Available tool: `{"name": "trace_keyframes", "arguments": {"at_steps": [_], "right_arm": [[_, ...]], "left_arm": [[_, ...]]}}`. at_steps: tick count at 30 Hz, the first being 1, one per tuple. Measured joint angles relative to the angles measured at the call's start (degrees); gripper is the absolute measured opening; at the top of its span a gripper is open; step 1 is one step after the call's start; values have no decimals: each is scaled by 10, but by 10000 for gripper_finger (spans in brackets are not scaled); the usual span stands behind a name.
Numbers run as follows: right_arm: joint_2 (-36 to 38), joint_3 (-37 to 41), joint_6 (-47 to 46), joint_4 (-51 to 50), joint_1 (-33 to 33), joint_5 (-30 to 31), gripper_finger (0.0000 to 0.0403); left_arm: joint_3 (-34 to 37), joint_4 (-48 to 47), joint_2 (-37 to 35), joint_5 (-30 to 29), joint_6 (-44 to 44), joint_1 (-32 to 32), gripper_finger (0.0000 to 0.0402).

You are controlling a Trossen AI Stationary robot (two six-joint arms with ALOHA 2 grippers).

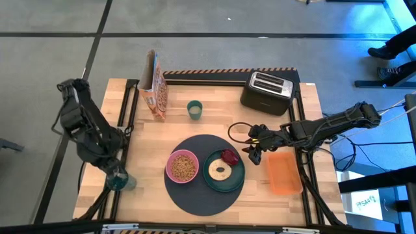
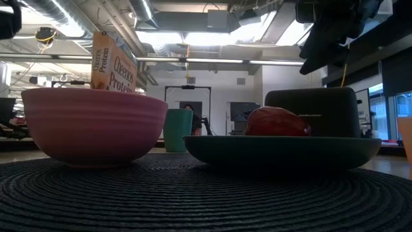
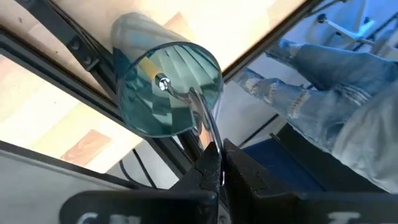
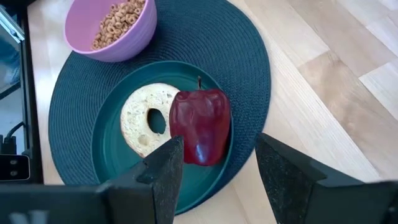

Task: Arrange a breakfast setting
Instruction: Put the yellow spoon on the left side of the blue placemat

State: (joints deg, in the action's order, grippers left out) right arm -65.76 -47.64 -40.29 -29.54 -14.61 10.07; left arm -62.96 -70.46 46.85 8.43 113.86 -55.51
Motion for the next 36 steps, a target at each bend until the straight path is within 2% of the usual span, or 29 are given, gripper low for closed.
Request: {"name": "trace_keyframes", "arguments": {"at_steps": [17,23,29,36], "right_arm": [[0,0,-6,0,0,0,188],[0,0,-13,0,3,0,188],[0,0,-12,5,35,-5,188],[0,0,1,73,71,-26,188]], "left_arm": [[0,-43,-100,-5,1,0,2],[0,58,-108,3,-17,0,2],[-1,148,-115,-14,-36,0,2],[-14,102,-125,-18,-49,0,2]]}}
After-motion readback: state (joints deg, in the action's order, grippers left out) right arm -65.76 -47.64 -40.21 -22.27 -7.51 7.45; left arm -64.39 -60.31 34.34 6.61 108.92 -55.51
